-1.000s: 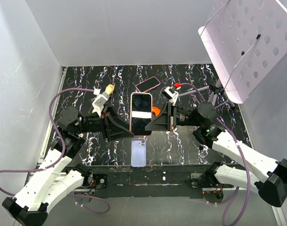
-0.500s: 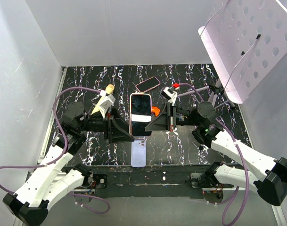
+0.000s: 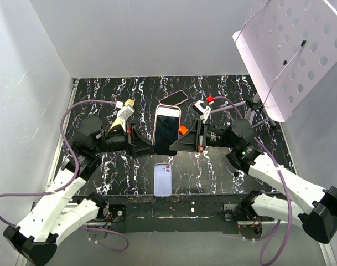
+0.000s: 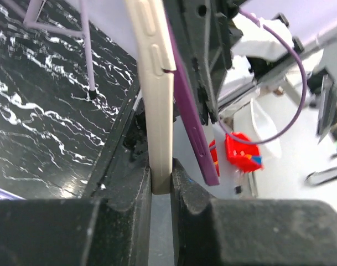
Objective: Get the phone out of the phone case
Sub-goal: Remove the phone case from the phone.
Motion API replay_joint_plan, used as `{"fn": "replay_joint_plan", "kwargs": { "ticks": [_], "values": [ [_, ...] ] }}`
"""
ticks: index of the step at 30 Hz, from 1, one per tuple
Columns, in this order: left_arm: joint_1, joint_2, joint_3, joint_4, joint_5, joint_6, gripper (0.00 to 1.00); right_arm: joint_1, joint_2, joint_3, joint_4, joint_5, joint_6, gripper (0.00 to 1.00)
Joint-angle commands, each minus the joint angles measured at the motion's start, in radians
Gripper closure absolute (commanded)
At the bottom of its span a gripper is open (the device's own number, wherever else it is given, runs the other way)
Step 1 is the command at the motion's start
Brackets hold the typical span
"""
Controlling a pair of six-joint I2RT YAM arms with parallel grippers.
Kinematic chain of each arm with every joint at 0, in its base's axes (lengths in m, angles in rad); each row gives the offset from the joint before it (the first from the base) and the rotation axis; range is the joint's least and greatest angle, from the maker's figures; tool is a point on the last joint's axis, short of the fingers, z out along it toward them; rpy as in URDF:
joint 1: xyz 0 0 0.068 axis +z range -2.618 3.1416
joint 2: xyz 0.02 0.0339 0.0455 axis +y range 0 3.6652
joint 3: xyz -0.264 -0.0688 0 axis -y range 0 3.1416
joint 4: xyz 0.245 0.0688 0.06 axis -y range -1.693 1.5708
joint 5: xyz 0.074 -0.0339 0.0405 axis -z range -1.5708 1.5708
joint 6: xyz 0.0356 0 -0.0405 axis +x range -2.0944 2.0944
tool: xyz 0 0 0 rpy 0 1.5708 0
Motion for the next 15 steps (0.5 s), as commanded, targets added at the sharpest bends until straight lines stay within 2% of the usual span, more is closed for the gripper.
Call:
{"fn": "replay_joint_plan", "kwargs": {
  "ticks": [1,3,7,11,15],
  "values": [
    [0.006,0.010,0.035,0.024,-0.255,-0.130,0.92,0.020,-0.054,0.065,-0.205,0.028,-0.171,0.99],
    [0.006,0.021,0.043,-0.031,-0.333,-0.173,1.00,0.021,-0.060,0.067,-0.252,0.043,-0.202,0.99],
    [0.006,0.032,0.026,-0.342,-0.642,-0.247,1.00,0.021,-0.091,0.076,-0.353,0.087,-0.268,0.99],
    [0.005,0.003,-0.156,-0.341,-0.632,-0.302,1.00,0.021,-0.153,0.099,-0.484,0.175,-0.340,0.99],
    [0.005,-0.131,-0.356,-0.168,-0.517,-0.351,1.00,0.020,-0.209,0.137,-0.591,0.247,-0.415,0.99]
  ]
}}
